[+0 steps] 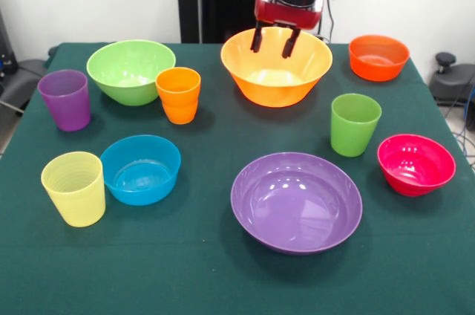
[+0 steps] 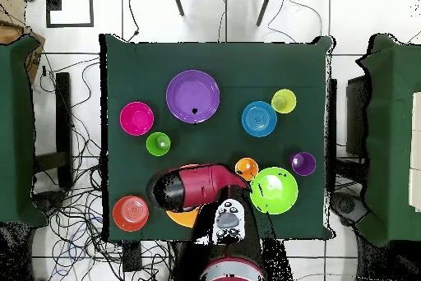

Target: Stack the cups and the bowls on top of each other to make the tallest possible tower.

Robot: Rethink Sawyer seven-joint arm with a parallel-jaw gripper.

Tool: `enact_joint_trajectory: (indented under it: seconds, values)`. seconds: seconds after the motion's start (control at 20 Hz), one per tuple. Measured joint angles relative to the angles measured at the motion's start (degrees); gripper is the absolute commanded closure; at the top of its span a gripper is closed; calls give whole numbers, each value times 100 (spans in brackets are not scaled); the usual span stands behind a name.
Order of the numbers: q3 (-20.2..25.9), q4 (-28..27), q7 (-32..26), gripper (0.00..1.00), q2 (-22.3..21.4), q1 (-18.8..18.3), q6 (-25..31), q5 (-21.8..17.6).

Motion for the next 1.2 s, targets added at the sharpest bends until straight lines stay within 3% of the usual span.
enact_joint_trajectory:
  seconds: [0.4,0.9,1.2]
  values:
    - [-35,23,1,0,199,69,-660,1]
    - [-26,89,1,0,204,57,-740,5]
    - [152,232,1,0,200,-235,-740,133]
